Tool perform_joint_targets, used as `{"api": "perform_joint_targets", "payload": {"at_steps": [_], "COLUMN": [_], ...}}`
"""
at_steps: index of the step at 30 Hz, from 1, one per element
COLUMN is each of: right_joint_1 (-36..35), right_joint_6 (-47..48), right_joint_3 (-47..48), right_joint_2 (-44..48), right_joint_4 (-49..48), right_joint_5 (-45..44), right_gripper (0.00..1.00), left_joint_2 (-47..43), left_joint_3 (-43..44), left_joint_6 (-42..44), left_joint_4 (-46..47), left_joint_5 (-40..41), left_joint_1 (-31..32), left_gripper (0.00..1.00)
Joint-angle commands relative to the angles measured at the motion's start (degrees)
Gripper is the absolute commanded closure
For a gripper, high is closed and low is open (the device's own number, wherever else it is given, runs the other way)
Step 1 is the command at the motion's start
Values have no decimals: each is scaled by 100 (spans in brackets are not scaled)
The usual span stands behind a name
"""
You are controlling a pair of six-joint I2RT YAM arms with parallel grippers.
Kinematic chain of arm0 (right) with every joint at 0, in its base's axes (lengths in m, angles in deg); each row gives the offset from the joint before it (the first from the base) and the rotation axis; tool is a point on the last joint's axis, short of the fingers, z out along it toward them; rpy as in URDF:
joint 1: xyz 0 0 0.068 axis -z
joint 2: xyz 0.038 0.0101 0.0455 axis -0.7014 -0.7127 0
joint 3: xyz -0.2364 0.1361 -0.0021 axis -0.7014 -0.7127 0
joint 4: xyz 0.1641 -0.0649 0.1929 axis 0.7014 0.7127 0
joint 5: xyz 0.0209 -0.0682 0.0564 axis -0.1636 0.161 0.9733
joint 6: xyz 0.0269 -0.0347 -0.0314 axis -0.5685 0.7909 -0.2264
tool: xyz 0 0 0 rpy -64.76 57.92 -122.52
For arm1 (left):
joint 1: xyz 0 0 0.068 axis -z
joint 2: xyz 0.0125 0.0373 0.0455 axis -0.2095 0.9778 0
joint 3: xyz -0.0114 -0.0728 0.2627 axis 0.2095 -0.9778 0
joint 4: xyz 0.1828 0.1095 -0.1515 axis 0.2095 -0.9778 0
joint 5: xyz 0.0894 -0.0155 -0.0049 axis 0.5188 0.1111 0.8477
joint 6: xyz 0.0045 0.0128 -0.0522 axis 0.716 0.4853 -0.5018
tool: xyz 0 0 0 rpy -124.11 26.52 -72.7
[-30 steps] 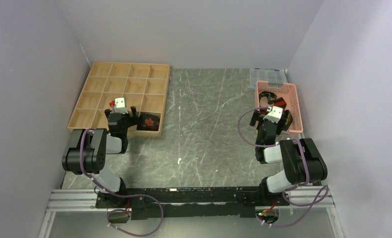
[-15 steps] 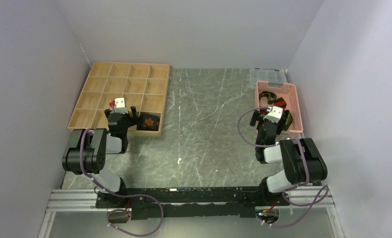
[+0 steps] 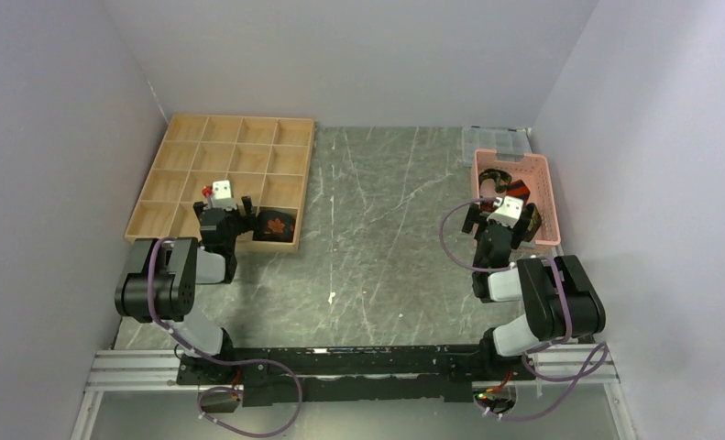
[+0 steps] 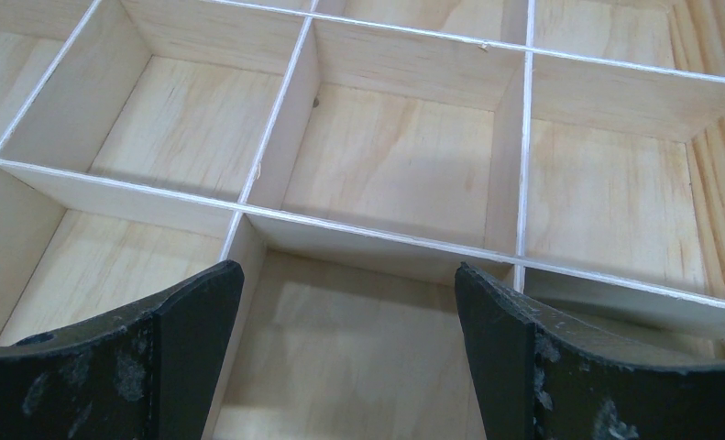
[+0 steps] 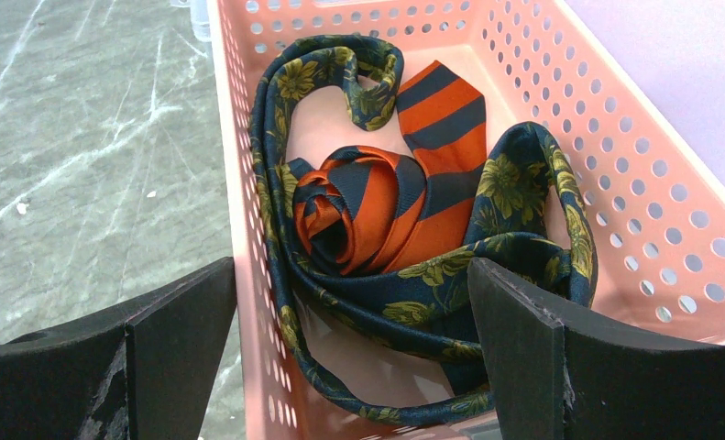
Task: Roll the ties
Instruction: Reset both arms
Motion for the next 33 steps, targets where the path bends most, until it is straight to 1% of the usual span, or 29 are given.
{"api": "perform_joint_targets", "payload": {"at_steps": [1,6,33], "right_joint_1": [40,46,41], "right_joint_6": [-182,-182,-181], "right_joint_3": [76,73,76], "right_joint_2": [-16,-16,-11], "right_joint_4": [-229,-224,-218], "right_joint_5": [3,3,12], "right_gripper": [0,0,0], "left_joint_2": [55,76,63], "left_joint_3": [37,80,57], "left_joint_6": [6,131,130], "left_joint_4": [-157,-222,-186], "left_joint_5": [323,-9,-4], "left_joint_1": [-159,-149,-149], "left_gripper": [6,6,6]}}
